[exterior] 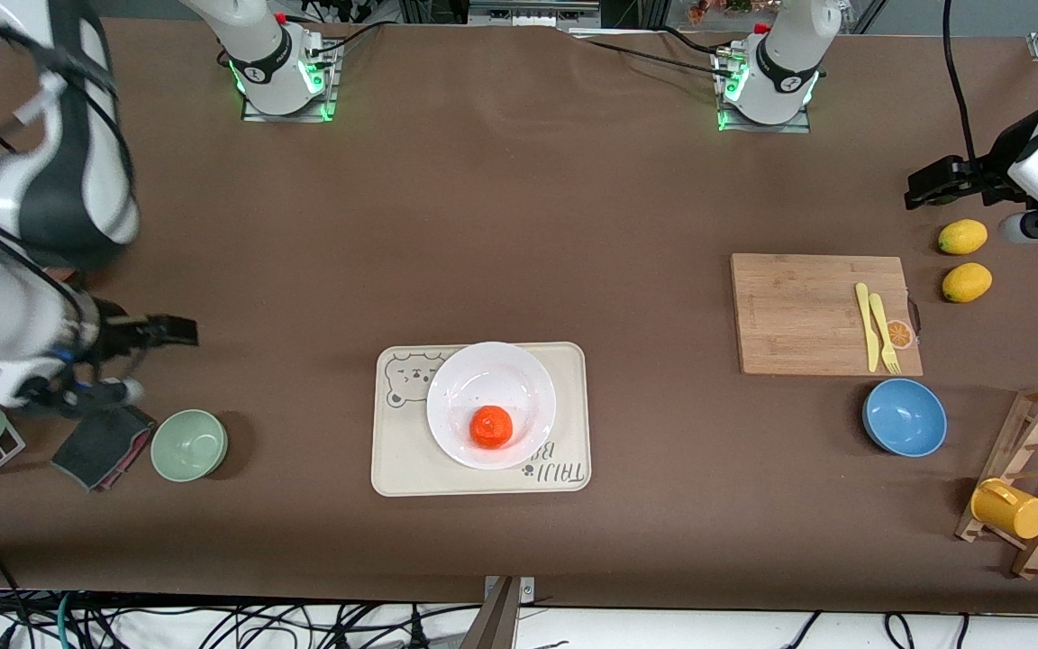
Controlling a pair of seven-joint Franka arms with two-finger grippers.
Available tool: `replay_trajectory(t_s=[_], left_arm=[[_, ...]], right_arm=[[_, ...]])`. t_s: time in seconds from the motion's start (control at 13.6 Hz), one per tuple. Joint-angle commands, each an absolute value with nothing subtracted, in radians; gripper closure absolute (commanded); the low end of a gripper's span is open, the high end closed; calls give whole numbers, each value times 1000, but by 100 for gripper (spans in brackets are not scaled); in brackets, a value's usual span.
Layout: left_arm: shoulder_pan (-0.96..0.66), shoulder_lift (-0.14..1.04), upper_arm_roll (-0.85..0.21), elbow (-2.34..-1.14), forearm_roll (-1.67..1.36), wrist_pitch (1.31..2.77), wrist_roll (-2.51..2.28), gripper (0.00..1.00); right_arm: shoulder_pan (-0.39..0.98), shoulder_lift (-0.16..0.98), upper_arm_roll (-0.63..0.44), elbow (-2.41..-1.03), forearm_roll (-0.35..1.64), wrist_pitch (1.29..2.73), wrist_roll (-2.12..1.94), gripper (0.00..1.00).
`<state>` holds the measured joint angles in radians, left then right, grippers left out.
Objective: Place orange and plate with both arms
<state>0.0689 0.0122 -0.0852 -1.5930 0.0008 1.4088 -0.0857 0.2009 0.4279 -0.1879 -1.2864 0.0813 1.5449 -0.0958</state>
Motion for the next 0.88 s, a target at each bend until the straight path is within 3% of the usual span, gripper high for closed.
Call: replay_trajectory(t_s=[0.0,0.22,0.37,0.59,0.81], left_arm=[[72,11,-87,-1588,15,1396,-72,0],[75,5,-87,-1589,15,1394,-72,0],[75,5,-87,-1586,15,1393,-74,0],[74,8,-87,-1575,18,1408,-75,0],[78,11,-78,-1575,15,1417,-74,0]], right_arm=[[212,304,-181,-1319,61,1441,41,0],[215,267,-176,-1330,37,1351,54,0],[215,230,-175,-1397,-5,1438,54,0],[206,48,-164,-1694,-5,1723,52,0],[31,-20,-39,-1753,-14,1706,45,0]])
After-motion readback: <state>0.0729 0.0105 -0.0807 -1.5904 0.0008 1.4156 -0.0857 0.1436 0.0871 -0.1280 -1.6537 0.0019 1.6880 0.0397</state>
